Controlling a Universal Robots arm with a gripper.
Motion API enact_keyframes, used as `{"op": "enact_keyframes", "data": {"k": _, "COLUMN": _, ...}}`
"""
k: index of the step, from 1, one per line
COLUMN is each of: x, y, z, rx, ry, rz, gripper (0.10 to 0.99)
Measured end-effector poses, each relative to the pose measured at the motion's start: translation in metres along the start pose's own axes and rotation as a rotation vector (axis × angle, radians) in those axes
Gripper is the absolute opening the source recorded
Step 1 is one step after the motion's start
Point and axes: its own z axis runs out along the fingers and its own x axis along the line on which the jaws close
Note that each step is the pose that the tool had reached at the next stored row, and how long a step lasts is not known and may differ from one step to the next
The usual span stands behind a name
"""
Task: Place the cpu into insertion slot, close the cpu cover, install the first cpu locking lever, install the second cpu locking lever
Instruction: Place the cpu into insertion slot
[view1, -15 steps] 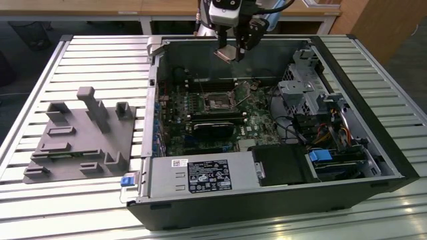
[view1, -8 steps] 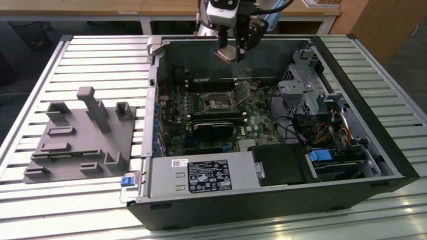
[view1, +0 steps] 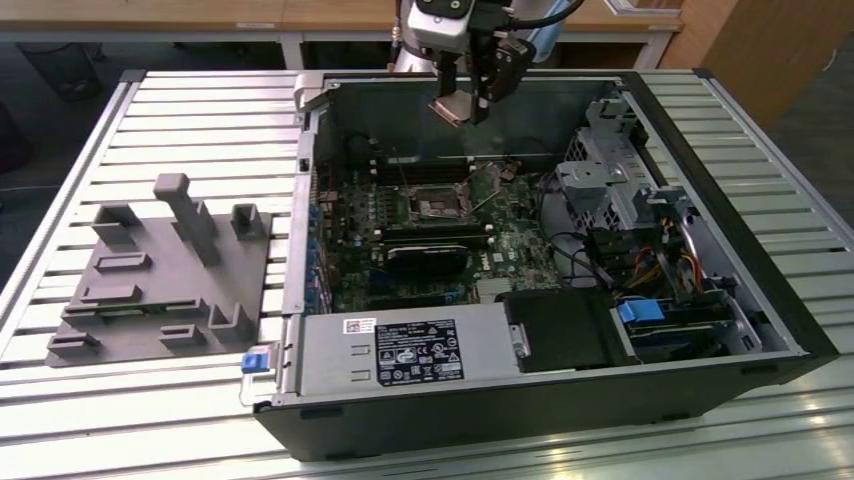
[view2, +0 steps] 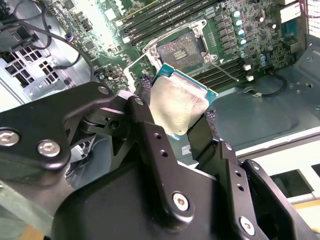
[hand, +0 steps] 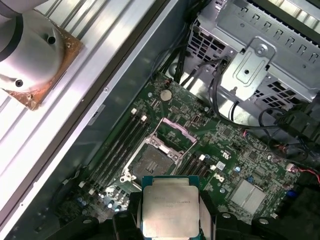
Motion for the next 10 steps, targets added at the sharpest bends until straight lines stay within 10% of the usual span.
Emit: {"op": "enact_keyframes", "data": {"k": 10, "x": 0.0, "y": 0.0, "z": 0.0001, "rx": -0.001, "ry": -0.0043, "rz": 0.048, "gripper": 0.541}}
